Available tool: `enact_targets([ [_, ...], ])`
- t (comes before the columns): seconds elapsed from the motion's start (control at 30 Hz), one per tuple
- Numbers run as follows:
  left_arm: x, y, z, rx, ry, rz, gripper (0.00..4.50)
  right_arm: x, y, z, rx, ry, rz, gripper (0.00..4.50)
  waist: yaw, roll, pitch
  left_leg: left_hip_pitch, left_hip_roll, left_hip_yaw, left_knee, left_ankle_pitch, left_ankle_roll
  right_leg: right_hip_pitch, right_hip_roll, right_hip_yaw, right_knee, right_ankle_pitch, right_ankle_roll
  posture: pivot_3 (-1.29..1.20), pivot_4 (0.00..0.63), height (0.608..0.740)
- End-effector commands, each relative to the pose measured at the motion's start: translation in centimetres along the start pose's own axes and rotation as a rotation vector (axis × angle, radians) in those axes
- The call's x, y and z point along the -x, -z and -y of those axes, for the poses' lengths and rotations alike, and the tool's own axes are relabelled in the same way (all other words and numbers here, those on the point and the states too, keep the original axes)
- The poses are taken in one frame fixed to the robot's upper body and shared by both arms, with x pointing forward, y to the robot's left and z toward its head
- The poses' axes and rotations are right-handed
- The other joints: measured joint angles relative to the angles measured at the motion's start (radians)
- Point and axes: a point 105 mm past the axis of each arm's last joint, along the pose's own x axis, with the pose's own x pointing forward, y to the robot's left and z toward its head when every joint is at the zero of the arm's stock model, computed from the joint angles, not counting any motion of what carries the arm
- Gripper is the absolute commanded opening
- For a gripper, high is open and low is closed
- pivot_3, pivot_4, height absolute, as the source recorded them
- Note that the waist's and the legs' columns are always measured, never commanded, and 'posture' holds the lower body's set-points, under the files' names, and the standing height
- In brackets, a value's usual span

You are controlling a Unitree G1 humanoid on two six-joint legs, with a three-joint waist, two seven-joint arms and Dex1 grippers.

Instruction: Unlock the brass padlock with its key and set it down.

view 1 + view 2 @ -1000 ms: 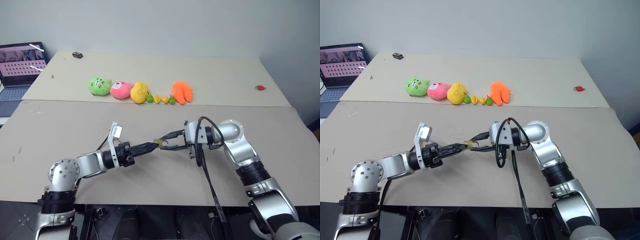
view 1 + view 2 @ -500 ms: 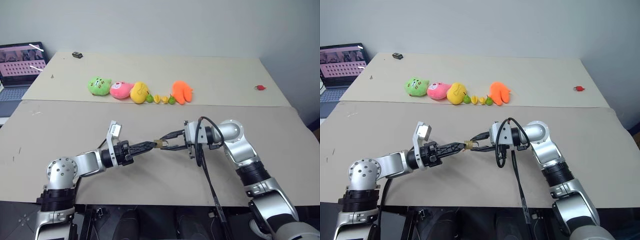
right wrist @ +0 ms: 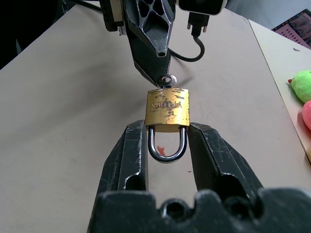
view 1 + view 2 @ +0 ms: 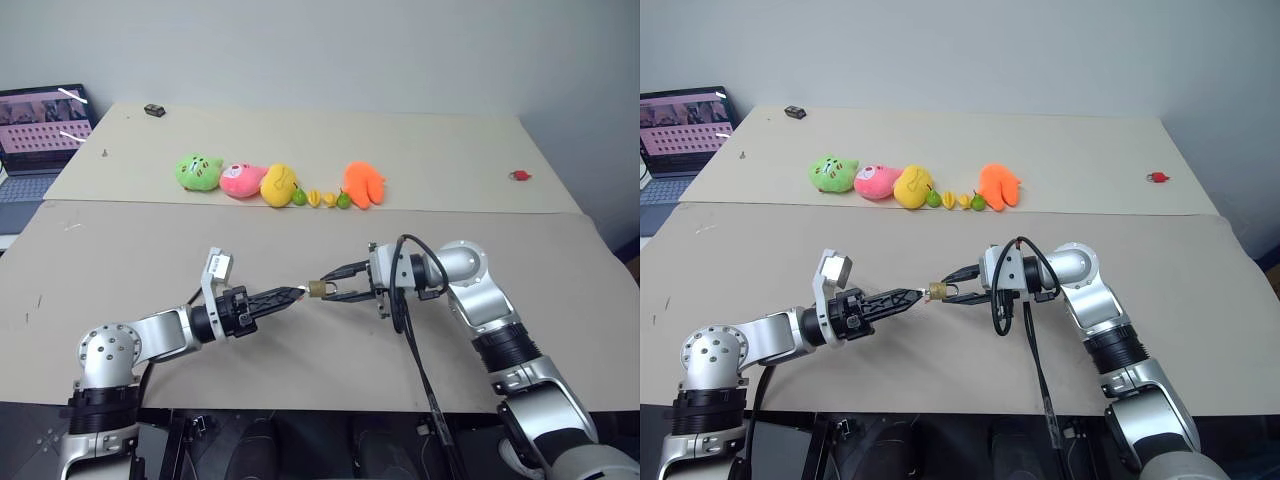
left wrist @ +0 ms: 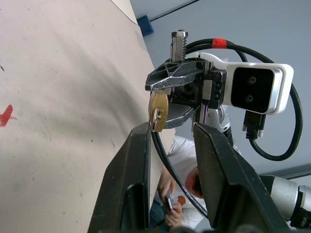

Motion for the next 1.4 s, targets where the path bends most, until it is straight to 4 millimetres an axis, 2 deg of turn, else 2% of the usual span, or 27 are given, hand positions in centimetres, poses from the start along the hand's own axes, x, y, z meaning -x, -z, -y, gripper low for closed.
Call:
enact_targets([
  [0.03, -0.3, -0.2, 0.6, -0.016, 0.028, 0.005, 1.43, 0.1, -0.7, 0.4, 0.036, 0.011, 0.019, 0.87, 0.0, 0.0, 0.0, 0.0, 0.0, 0.0, 0.0, 0.0, 0.0, 0.0, 0.0, 0.0, 0.0, 0.0, 0.0, 0.0, 0.15, 0.722],
  [0.17, -0.6, 0.0, 0.6, -0.016, 0.033, 0.0, 1.43, 0.1, -0.8, 0.5, 0.039, 0.014, 0.023, 0.87, 0.0, 0.0, 0.0, 0.0, 0.0, 0.0, 0.0, 0.0, 0.0, 0.0, 0.0, 0.0, 0.0, 0.0, 0.0, 0.0, 0.15, 0.722],
  [0.3, -0.7, 0.0, 0.5, -0.027, 0.026, -0.004, 0.39, 0.1, -0.8, 0.5, 0.039, 0.017, 0.021, 0.87, 0.0, 0.0, 0.0, 0.0, 0.0, 0.0, 0.0, 0.0, 0.0, 0.0, 0.0, 0.0, 0.0, 0.0, 0.0, 0.0, 0.15, 0.722],
  [1.0, -1.3, -0.4, 0.6, -0.052, 0.035, 0.018, 0.39, 0.0, -0.9, 0.6, 0.041, 0.021, 0.024, 0.87, 0.001, 0.0, 0.0, 0.0, 0.0, 0.0, 0.0, 0.0, 0.0, 0.0, 0.0, 0.0, 0.0, 0.0, 0.0, 0.0, 0.15, 0.722],
  [1.03, -1.2, -0.5, 0.5, -0.059, 0.024, 0.025, 0.18, 0.0, -0.9, 0.6, 0.041, 0.021, 0.024, 0.87, 0.001, 0.0, 0.0, 0.0, 0.0, 0.0, 0.0, 0.0, 0.0, 0.0, 0.0, 0.0, 0.0, 0.0, 0.0, 0.0, 0.15, 0.722],
  [1.4, -1.3, -1.0, -0.2, -0.119, -0.031, 0.04, 0.18, -0.1, -0.9, 0.6, 0.045, 0.023, 0.025, 0.87, 0.001, 0.0, 0.0, 0.0, 0.0, 0.0, 0.0, 0.0, 0.0, 0.0, 0.0, 0.0, 0.0, 0.0, 0.0, 0.0, 0.15, 0.722],
])
